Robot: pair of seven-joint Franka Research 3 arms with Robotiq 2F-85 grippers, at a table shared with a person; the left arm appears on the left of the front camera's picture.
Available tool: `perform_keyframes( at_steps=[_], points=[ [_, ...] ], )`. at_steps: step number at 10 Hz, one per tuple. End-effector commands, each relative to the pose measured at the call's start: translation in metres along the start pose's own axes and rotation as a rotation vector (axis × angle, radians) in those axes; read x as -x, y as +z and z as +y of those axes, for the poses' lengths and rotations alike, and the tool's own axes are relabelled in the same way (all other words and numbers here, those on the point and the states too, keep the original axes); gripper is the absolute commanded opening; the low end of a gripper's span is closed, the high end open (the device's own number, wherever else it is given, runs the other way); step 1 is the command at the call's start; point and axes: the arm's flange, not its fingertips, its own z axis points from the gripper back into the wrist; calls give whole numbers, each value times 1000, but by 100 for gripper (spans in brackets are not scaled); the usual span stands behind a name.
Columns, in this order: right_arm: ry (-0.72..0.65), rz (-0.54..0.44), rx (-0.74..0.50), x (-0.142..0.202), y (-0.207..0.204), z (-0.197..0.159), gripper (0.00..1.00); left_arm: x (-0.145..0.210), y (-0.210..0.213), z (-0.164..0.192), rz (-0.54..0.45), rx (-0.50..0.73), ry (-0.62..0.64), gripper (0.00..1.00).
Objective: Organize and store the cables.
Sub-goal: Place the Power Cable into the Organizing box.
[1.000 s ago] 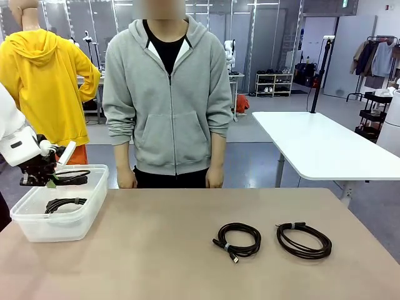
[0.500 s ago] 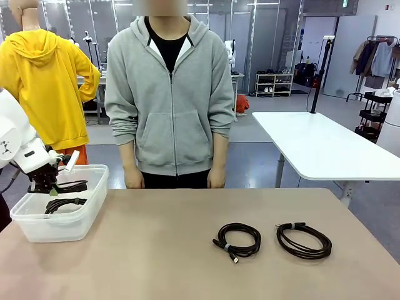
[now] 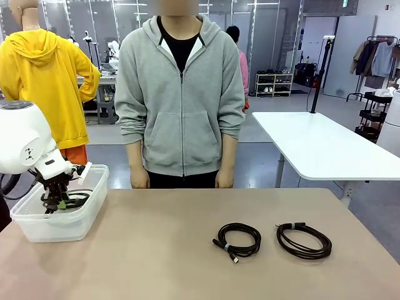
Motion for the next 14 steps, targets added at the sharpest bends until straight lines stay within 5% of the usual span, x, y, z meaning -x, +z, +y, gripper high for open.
perform_keyframes(
  at_steps=[1,2,9,10,14],
  points=[
    [-6,-10,-4,-1,1,1,100,2,14,5,24,15,0,85],
    [-6,-10,-4,-1,1,1,100,0,16,6,30,14,-14,100],
    [-6,-10,-4,-1,1,1,100,5,34,8,-64,28,46,100],
    [-6,-10,-4,-1,1,1,100,-2,27,4,4,-5,-1,100],
    [-6,-10,-4,-1,1,1,100,-2,27,4,4,-5,-1,100]
  ],
)
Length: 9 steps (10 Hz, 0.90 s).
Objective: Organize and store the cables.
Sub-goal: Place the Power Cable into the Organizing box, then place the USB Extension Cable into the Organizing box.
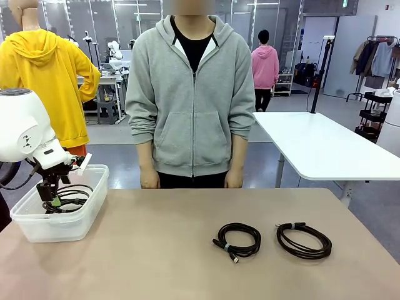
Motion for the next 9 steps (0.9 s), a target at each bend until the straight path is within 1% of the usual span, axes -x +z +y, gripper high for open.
perform_keyframes(
  at_steps=[1,9],
  points=[
    [-6,-10,-4,-1,1,1,100,2,-1,0,12,-5,-5,100],
    [-6,-10,-4,-1,1,1,100,2,-1,0,12,-5,-5,100]
  ],
)
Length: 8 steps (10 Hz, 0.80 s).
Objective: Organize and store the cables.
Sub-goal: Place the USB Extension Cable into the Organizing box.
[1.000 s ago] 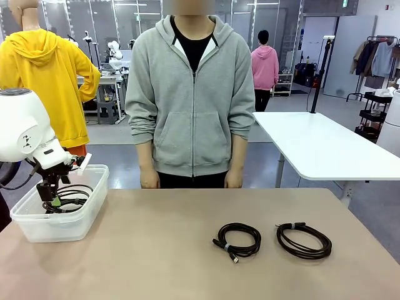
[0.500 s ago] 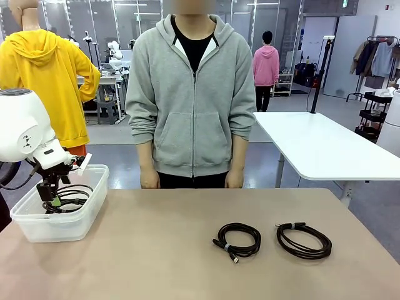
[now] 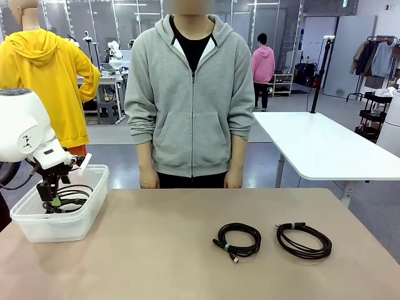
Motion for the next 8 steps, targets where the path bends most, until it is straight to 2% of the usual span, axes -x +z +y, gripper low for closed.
perform_keyframes(
  at_steps=[1,2,4,5,6,8],
  points=[
    [-6,-10,-4,-1,1,1,100,0,0,0,0,0,0,100],
    [0,0,0,0,0,0,100,-7,17,-7,-33,-2,29,100],
    [85,115,111,-47,31,25,100,-10,60,-33,-57,12,105,100],
    [72,119,115,-60,37,28,100,-10,78,-49,-66,31,144,100],
    [56,137,101,-69,36,32,100,-9,94,-65,-78,83,238,100],
    [69,185,118,-82,35,41,100,-7,128,-96,-158,58,372,100]
  ],
)
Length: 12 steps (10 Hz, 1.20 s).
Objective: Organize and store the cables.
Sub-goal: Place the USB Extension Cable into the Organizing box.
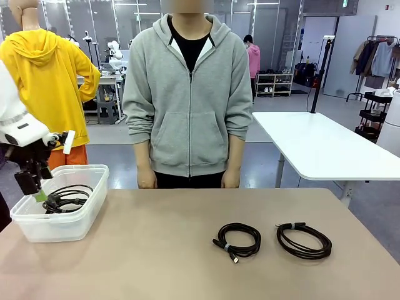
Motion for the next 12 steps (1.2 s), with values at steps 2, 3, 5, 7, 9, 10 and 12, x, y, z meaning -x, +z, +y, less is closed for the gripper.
perform_keyframes(
  at_steps=[2,3,5,7,9,10,12],
  points=[
    [-9,62,9,-7,2,11,100,4,29,-57,-138,-9,253,100],
    [-10,52,14,-4,4,13,100,9,35,-76,-169,-60,245,100],
    [9,45,6,-5,2,7,100,6,36,-52,-126,-4,216,100],
    [9,45,6,-5,2,7,100,6,36,-52,-126,-4,216,100],
    [9,45,6,-5,2,7,100,6,36,-52,-126,-4,216,100],
    [9,45,6,-5,2,7,100,8,31,-59,-138,-3,220,100],
    [9,45,6,-5,2,7,100,-4,33,-70,-120,19,349,100]
  ],
)
